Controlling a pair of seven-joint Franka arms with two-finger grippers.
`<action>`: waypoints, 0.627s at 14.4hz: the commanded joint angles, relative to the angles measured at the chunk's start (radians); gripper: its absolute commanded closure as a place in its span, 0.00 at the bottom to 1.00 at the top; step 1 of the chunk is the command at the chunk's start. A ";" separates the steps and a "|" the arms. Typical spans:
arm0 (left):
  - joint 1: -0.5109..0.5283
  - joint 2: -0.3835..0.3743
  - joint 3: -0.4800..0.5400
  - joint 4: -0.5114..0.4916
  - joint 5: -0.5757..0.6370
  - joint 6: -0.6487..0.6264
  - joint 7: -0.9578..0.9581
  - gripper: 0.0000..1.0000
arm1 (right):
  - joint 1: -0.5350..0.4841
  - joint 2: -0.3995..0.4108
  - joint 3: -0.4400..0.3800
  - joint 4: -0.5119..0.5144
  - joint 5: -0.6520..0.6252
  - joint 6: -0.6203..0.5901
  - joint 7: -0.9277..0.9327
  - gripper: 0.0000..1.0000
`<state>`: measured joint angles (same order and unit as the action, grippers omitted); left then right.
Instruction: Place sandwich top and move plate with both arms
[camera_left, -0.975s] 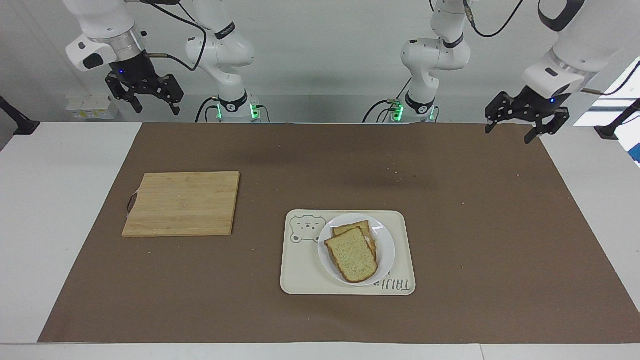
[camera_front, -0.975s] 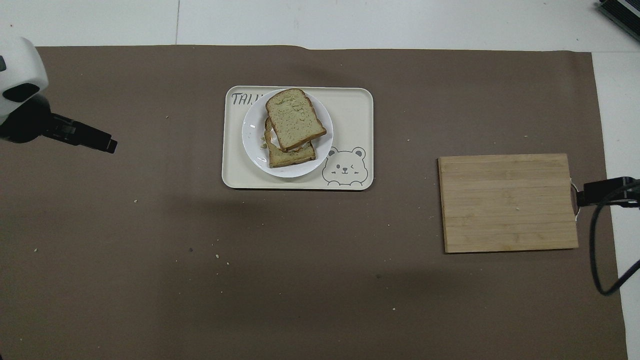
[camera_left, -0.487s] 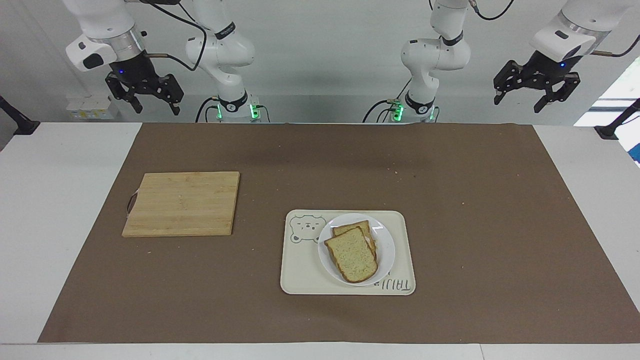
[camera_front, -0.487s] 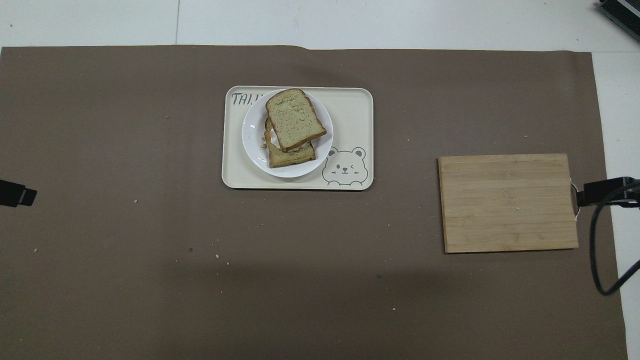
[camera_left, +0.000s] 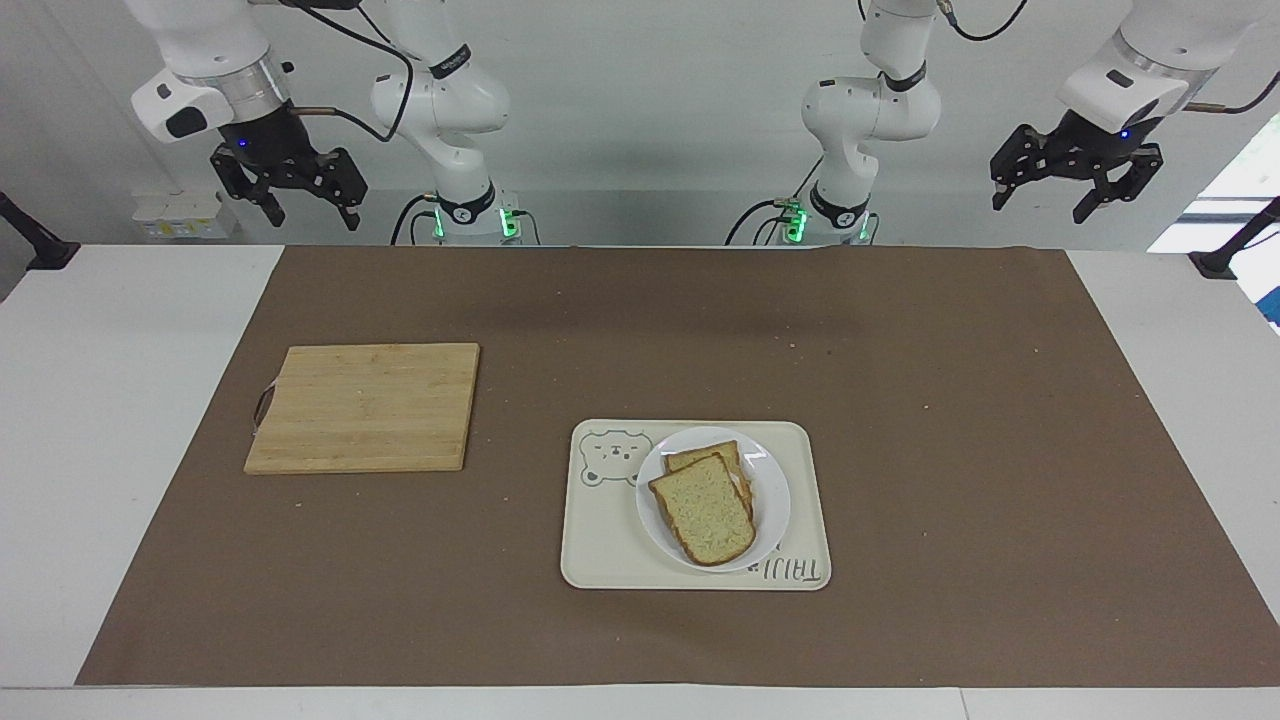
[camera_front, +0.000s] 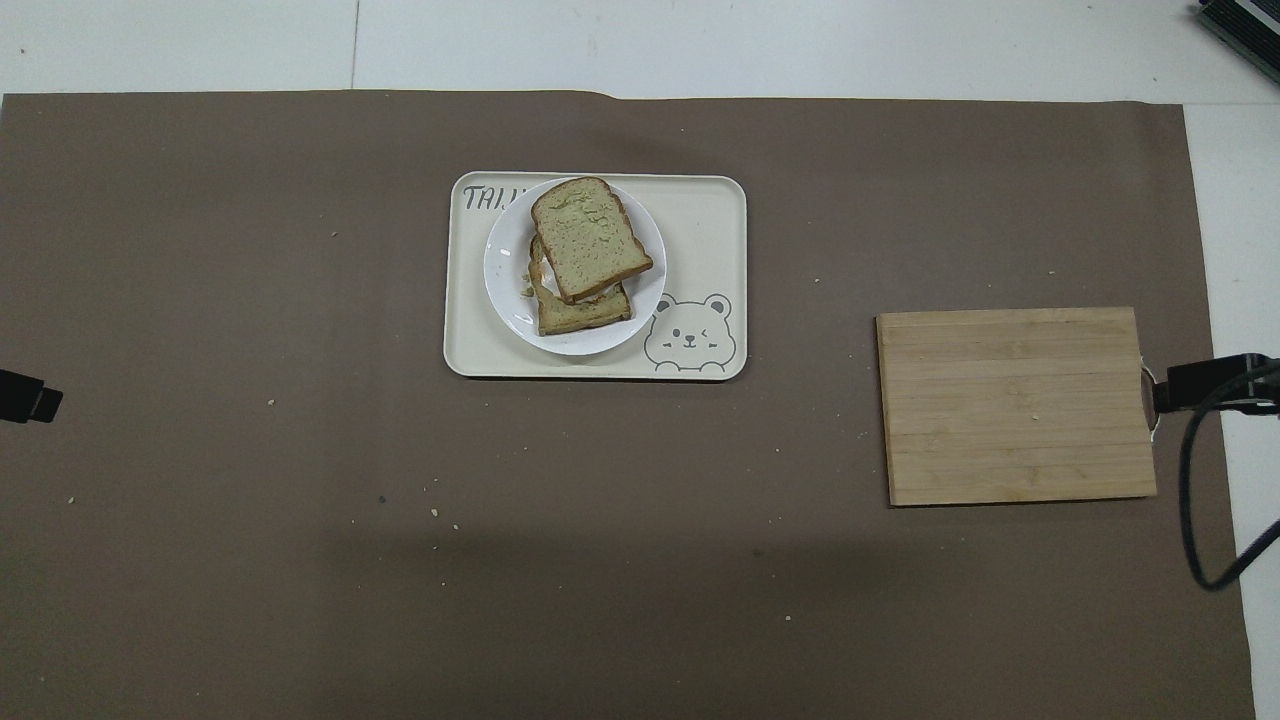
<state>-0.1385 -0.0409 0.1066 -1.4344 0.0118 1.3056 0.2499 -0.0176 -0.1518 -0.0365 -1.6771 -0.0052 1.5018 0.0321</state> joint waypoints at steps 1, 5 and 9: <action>-0.003 -0.016 -0.007 -0.014 0.005 0.004 -0.091 0.00 | -0.007 -0.025 0.000 -0.026 -0.009 0.003 -0.018 0.00; 0.000 -0.019 -0.005 -0.015 -0.007 0.004 -0.096 0.00 | -0.007 -0.025 -0.002 -0.026 -0.009 0.002 -0.018 0.00; 0.000 -0.017 -0.005 -0.015 -0.010 0.011 -0.096 0.00 | -0.021 -0.025 -0.008 -0.026 -0.009 -0.005 -0.055 0.00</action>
<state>-0.1385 -0.0412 0.1033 -1.4343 0.0090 1.3064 0.1701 -0.0220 -0.1519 -0.0421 -1.6772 -0.0052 1.4978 0.0204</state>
